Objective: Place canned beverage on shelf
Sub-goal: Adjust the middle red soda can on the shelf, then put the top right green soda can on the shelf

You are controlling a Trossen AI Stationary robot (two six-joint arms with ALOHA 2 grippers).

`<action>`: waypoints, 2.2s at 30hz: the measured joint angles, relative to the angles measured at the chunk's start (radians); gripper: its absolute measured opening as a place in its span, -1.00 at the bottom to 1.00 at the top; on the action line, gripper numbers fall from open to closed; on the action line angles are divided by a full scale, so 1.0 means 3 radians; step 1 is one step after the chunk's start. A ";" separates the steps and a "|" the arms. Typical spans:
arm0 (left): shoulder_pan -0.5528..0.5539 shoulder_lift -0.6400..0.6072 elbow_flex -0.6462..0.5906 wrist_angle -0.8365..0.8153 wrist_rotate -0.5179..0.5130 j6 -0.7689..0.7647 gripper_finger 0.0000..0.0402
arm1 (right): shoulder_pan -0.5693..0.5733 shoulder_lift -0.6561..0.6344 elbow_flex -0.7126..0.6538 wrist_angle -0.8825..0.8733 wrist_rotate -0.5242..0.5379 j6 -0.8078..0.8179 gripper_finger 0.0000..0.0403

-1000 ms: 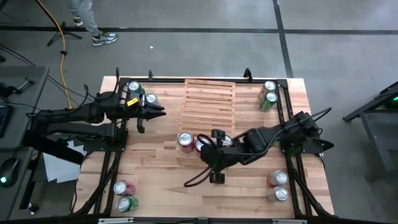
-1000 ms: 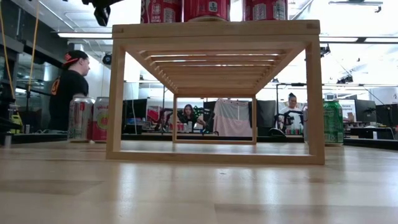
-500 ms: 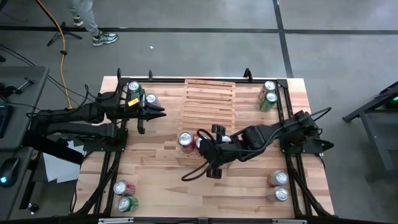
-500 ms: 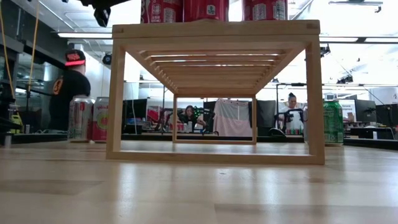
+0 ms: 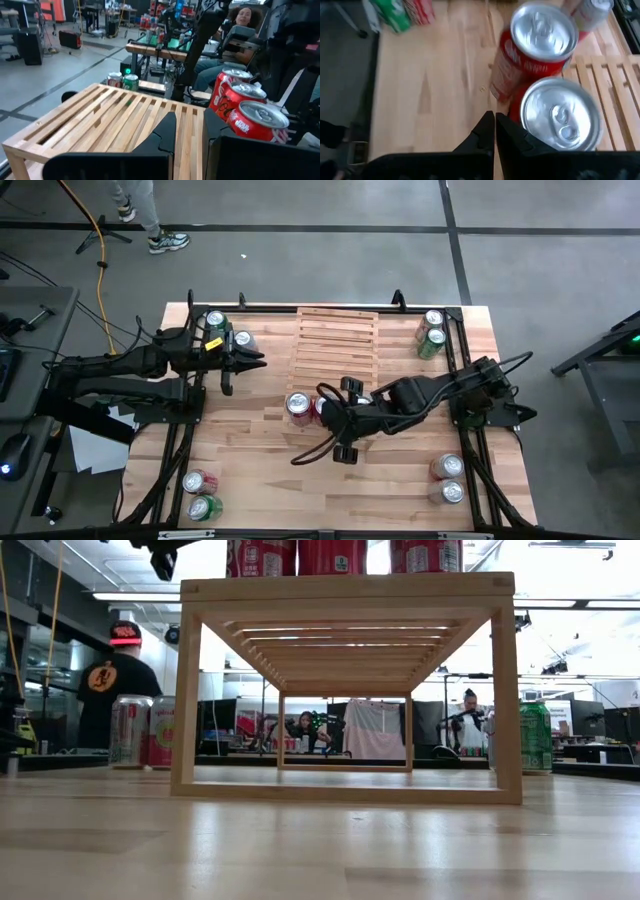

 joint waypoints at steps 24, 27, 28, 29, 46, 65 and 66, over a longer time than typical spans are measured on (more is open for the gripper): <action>0.0003 -0.0055 -0.0005 0.0325 -0.0205 -0.0264 -1.00 | 0.0161 -0.2297 -0.1940 -0.0068 0.0752 0.0648 -1.00; 0.0004 -0.0003 -0.0005 0.0355 -0.0263 -0.0344 -1.00 | 0.0133 -0.2721 -0.2409 0.0368 0.0784 0.0649 -1.00; 0.0004 0.0015 -0.0005 0.0362 -0.0264 -0.0380 -1.00 | 0.0107 -0.2833 -0.2543 0.0509 0.0790 0.0648 -1.00; 0.0004 0.0029 -0.0005 0.0369 -0.0264 -0.0413 -1.00 | 0.0078 -0.2932 -0.2665 0.0645 0.0788 0.0621 -1.00; 0.0004 0.0054 -0.0005 0.0350 -0.0267 -0.0501 -1.00 | -0.0266 -0.3268 -0.3126 0.1181 0.0743 0.0449 -1.00; 0.0004 0.0054 -0.0004 0.0351 -0.0270 -0.0498 -0.98 | -0.0684 -0.3230 -0.3126 0.0900 0.0936 0.1210 -0.61; 0.0004 0.0054 -0.0004 0.0352 -0.0270 -0.0498 -0.98 | -0.0793 -0.3215 -0.3126 0.0797 0.0880 0.1236 -0.50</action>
